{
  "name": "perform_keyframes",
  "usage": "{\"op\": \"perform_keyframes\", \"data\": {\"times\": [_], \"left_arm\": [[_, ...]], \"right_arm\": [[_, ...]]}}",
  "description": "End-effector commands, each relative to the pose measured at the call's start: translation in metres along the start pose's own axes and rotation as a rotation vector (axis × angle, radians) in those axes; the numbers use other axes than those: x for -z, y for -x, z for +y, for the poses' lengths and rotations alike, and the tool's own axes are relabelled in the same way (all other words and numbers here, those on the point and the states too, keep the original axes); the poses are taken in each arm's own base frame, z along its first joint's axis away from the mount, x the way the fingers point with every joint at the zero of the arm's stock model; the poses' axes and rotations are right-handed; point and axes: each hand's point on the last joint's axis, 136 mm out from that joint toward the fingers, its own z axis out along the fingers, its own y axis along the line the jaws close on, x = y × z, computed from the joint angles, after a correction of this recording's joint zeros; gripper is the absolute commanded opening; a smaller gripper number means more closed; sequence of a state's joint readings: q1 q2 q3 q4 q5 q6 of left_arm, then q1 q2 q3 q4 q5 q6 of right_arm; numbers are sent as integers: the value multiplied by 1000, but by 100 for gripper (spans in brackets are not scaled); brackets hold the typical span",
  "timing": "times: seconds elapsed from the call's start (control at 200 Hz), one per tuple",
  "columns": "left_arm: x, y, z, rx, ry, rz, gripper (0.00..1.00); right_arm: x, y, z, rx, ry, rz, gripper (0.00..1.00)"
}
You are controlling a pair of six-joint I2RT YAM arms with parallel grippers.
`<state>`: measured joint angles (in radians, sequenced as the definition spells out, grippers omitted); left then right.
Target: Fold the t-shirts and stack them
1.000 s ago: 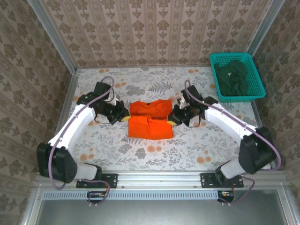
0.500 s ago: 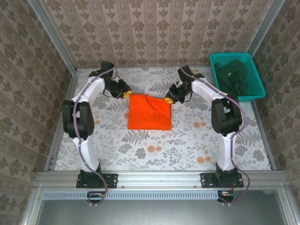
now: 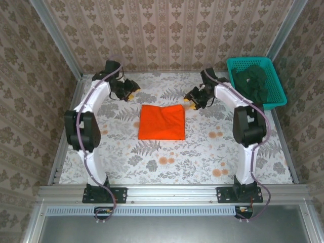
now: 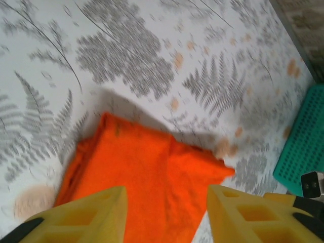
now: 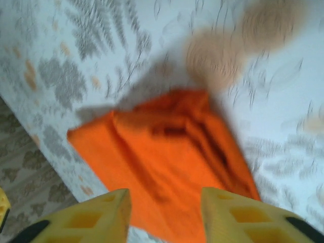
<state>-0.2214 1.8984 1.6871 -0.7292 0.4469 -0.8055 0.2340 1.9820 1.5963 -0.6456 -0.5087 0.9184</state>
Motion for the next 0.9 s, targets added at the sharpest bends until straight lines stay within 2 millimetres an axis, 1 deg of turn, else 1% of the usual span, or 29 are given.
{"op": "perform_keyframes", "data": {"times": [0.0, 0.07, 0.11, 0.155, 0.215, 0.23, 0.275, 0.325, 0.385, 0.43, 0.49, 0.555, 0.615, 0.625, 0.645, 0.8, 0.895], "left_arm": [[-18, -56, -11, -135, 0, 103, 41], [-34, -91, -8, -171, 17, 192, 37], [-44, -106, -5, -175, 13, 233, 35], [-53, -119, 0, -185, 18, 258, 34], [-65, -133, 15, -203, 51, 281, 34], [-67, -133, 18, -209, 55, 280, 34], [-75, -137, 33, -212, 89, 288, 34], [-85, -147, 51, -196, 114, 327, 33], [-95, -157, 71, -209, 138, 355, 32], [-100, -165, 88, -205, 170, 376, 32], [-104, -178, 106, -205, 185, 414, 31], [-102, -192, 122, -193, 203, 453, 30], [-95, -202, 133, -199, 214, 472, 30], [-95, -211, 132, -219, 217, 487, 30], [-92, -218, 134, -229, 222, 500, 30], [-59, -252, 153, -246, 248, 545, 31], [-38, -267, 160, -249, 260, 553, 32]], "right_arm": [[3, -49, 27, 126, 94, 19, 31], [-13, -78, 22, 132, 102, 75, 26], [-23, -90, 17, 139, 106, 93, 24], [-35, -102, 8, 139, 90, 104, 23], [-52, -112, -7, 138, 75, 121, 22], [-56, -114, -10, 138, 70, 125, 22], [-70, -120, -27, 127, 41, 146, 21], [-83, -123, -44, 119, 12, 167, 20], [-93, -124, -66, 123, -36, 167, 19], [-100, -125, -79, 128, -56, 169, 18], [-107, -130, -99, 134, -101, 190, 18], [-109, -138, -114, 151, -137, 207, 17], [-105, -147, -123, 165, -145, 212, 17], [-105, -148, -124, 168, -142, 212, 17], [-103, -153, -126, 172, -140, 213, 17], [-84, -188, -146, 223, -147, 233, 17], [-73, -206, -149, 265, -138, 238, 18]]}}
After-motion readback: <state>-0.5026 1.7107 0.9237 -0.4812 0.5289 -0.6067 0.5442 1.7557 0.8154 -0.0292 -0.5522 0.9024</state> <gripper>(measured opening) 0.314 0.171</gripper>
